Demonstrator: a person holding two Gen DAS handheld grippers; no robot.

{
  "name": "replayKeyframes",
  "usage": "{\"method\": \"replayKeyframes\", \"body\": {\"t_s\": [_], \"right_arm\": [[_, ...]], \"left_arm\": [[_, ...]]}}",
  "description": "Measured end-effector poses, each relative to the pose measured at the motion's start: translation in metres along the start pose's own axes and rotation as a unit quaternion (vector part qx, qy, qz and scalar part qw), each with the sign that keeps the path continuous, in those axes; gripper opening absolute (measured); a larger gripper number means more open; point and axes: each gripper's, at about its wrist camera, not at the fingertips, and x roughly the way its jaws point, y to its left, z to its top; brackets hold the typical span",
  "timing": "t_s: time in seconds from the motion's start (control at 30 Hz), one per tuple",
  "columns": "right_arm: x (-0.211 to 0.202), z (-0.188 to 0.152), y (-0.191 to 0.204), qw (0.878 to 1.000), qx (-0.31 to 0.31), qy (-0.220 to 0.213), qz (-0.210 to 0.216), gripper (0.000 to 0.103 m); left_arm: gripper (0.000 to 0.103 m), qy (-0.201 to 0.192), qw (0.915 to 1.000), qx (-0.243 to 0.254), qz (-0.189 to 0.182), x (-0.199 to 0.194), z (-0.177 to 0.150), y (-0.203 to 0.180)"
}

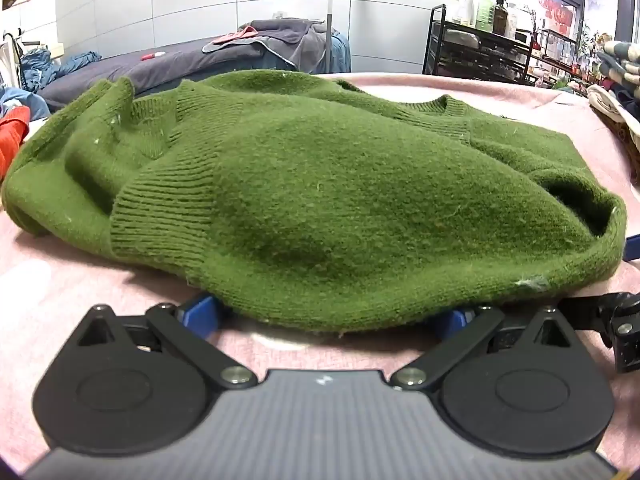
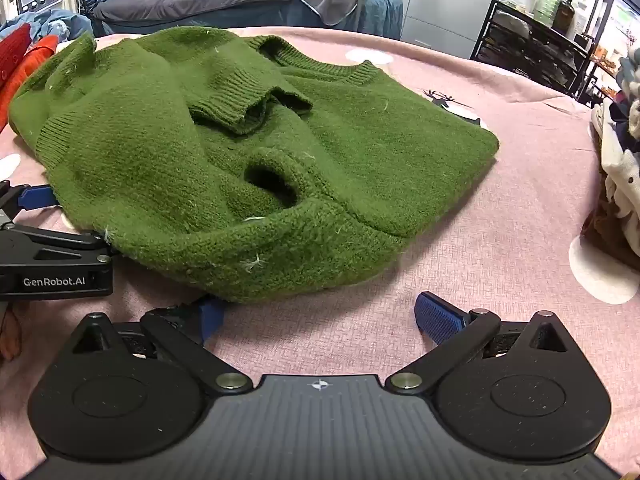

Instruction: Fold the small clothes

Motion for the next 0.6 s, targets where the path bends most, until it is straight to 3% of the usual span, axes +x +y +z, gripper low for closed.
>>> {"method": "replayKeyframes", "body": {"t_s": [0.37, 0.6], "right_arm": [[0.005, -0.003, -0.001, 1.000, 0.001, 0.002, 0.001, 0.103], [0.007, -0.001, -0.002, 1.000, 0.006, 0.019, -0.002, 0.103]], "left_arm": [[0.103, 0.007, 0.9999, 0.006, 0.009, -0.003, 0.001, -0.005], [0.103, 0.072, 0.9970, -0.013, 0.026, -0.005, 0.014, -0.006]]}}
